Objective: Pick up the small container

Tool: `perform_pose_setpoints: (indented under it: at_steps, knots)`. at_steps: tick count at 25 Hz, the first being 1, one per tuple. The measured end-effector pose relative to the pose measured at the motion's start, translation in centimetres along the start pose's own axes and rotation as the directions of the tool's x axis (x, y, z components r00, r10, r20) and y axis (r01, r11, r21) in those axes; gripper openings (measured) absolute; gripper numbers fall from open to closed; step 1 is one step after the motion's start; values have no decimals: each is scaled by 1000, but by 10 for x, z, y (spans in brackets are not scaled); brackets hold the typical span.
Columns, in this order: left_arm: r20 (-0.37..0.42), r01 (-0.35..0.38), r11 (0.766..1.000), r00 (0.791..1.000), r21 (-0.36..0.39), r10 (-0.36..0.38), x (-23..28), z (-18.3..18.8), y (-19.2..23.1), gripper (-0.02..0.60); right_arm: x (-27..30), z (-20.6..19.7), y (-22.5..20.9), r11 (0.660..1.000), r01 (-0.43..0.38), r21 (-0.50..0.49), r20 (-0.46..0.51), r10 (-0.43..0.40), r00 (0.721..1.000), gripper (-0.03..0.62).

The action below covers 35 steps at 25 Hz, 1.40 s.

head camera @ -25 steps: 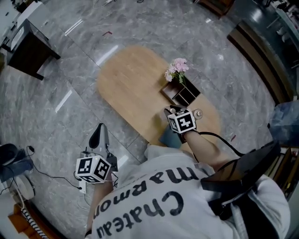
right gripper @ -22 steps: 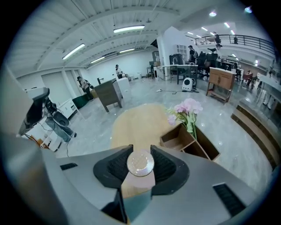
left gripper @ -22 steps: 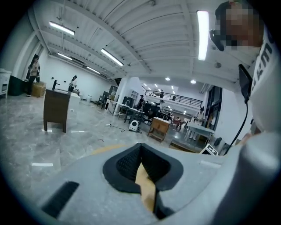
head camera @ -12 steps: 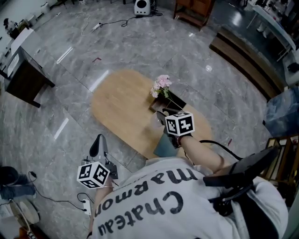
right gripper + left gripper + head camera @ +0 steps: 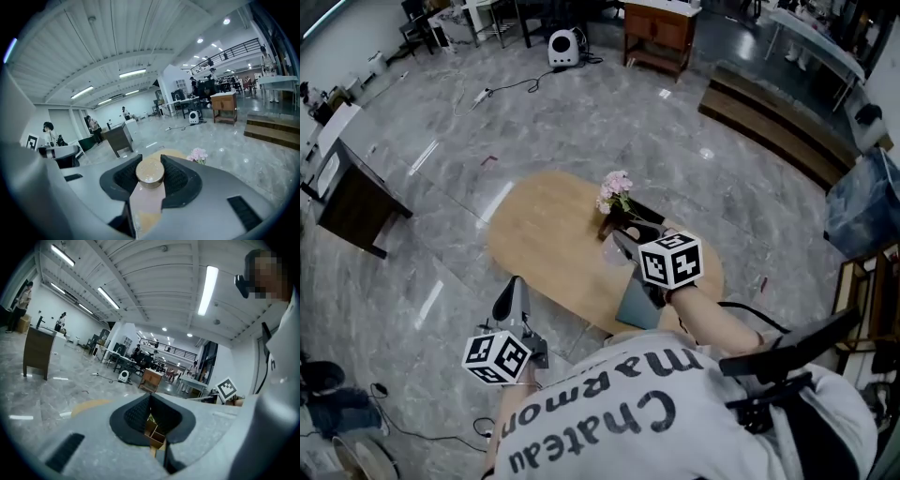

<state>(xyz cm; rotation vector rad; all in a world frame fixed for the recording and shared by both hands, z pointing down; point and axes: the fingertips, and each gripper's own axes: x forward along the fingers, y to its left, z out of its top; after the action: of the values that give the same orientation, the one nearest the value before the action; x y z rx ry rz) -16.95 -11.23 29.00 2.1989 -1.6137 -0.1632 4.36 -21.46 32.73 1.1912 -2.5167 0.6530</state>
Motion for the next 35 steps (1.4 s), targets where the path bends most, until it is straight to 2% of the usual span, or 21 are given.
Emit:
perform_pose_setpoints:
  at_steps: [5,12,17,27,35]
  knots:
    - [32,72,997,997,-11,-72,-29,4,-20,14,-40,12,33,1000,-15,-24,75,16,997,123]
    - [34,129,992,991,-11,-129,-75,-1,-40,14,-98,19,82,999,-28,-27,179,32,983,121]
    - [51,177,984,983,-10,-176,-115,-6,-54,14,-141,13,113,1000,-11,-23,228,16,973,121]
    - [-33,254,967,967,-9,-254,-175,-22,-74,14,-210,-28,149,998,49,32,267,-55,962,121]
    - [-42,316,949,948,-2,-316,-200,-35,-101,14,-245,-59,152,994,92,59,241,-104,965,121]
